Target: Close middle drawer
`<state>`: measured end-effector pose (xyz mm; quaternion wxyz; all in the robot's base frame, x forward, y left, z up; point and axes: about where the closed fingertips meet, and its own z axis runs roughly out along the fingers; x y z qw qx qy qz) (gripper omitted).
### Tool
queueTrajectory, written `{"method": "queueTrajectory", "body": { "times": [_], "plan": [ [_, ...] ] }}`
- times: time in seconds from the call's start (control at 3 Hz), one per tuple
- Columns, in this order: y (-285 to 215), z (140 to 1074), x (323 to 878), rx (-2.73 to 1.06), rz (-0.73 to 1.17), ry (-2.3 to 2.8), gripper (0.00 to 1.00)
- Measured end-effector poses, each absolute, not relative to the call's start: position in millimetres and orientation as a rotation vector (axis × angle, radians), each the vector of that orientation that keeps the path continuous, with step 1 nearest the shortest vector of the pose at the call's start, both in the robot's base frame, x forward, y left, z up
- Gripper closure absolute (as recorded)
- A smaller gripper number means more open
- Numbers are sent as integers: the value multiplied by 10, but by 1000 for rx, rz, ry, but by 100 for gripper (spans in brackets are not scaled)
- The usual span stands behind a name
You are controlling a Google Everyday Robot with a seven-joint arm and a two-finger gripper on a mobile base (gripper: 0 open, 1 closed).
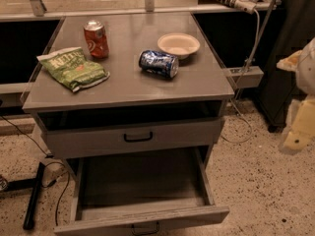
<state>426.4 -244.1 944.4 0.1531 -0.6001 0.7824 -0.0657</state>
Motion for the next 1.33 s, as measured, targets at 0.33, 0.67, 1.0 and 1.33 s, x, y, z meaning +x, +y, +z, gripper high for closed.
{"method": "queueTrajectory", "body": {
  "times": [0.33,0.67,1.0,1.33],
  "plan": [
    [-2560,8980,4149,-1728,-200,2222,18],
    [-2667,8355,4112,-1737,-148,2176,42],
    [-2668,8001,4082,-1741,21,2088,65],
    [-2416,8089,3909,-1780,250,1911,88]
  ]
}}
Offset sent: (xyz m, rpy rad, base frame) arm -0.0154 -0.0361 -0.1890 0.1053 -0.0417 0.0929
